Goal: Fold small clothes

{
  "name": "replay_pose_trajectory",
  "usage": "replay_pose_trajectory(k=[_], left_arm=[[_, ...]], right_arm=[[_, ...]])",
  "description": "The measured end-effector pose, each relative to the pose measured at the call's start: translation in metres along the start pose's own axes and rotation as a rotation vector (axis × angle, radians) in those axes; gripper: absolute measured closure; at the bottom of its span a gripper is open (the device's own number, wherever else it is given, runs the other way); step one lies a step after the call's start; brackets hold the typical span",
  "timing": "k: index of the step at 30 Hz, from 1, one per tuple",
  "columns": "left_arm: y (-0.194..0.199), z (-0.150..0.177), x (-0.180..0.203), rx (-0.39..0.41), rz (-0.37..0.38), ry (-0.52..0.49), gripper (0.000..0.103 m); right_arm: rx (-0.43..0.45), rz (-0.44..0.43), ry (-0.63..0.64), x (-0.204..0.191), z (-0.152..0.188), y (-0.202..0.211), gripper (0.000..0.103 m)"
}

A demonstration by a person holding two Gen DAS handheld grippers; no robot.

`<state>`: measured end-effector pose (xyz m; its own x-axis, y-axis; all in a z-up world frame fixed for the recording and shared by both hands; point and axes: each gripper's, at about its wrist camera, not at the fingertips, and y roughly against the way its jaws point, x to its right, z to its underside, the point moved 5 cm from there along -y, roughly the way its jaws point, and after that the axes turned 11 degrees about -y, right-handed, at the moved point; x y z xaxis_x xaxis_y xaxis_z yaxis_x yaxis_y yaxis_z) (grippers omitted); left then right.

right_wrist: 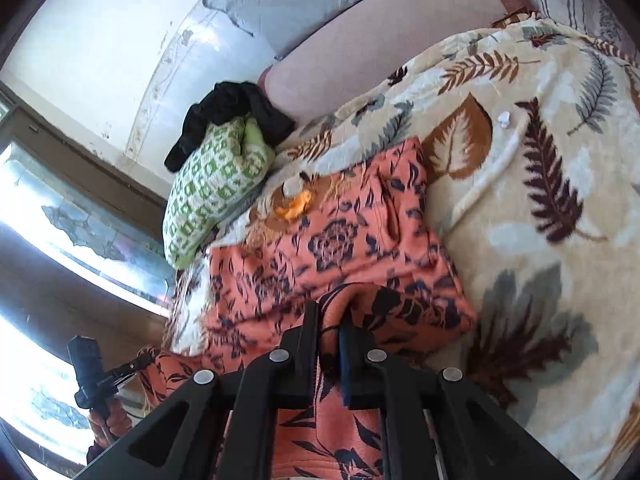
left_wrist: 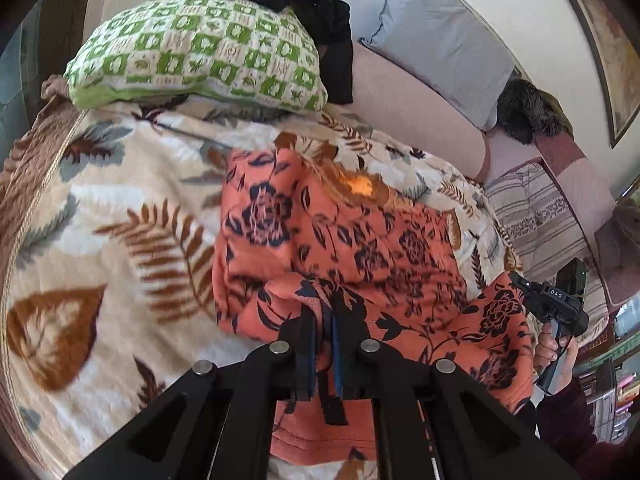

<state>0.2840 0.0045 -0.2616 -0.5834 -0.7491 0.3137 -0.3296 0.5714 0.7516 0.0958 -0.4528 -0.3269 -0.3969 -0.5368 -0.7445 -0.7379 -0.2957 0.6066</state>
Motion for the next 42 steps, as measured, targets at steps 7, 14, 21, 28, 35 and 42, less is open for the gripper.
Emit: replay_pose_trajectory(k=[7, 14, 21, 28, 35, 42], left_arm=[[-0.115, -0.082, -0.076, -0.030, -0.186, 0.148, 0.092], [-0.089, -0.044, -0.085, 0.229, -0.282, 0.283, 0.079], [-0.073, 0.017, -0.027, 0.246, -0.371, 0.300, 0.049], [-0.130, 0.017, -0.021, 0.042, -0.438, 0.074, 0.050], [-0.116, 0.008, -0.049, 0.090, -0.431, 0.183, 0.049], [-0.097, 0.015, -0.059, 0.130, -0.426, 0.283, 0.049]], right_arm=[[0.058, 0.084, -0.240, 0.052, -0.116, -0.096, 0.090], [0.230, 0.104, -0.296, 0.096, -0.129, -0.090, 0.040], [0.012, 0.140, 0.263, -0.012, -0.032, -0.108, 0.041], [-0.059, 0.326, 0.313, -0.022, -0.030, -0.210, 0.045], [0.205, 0.258, 0.250, -0.083, -0.118, -0.208, 0.045], [-0.257, 0.141, 0.488, -0.110, 0.038, -0.231, 0.045]])
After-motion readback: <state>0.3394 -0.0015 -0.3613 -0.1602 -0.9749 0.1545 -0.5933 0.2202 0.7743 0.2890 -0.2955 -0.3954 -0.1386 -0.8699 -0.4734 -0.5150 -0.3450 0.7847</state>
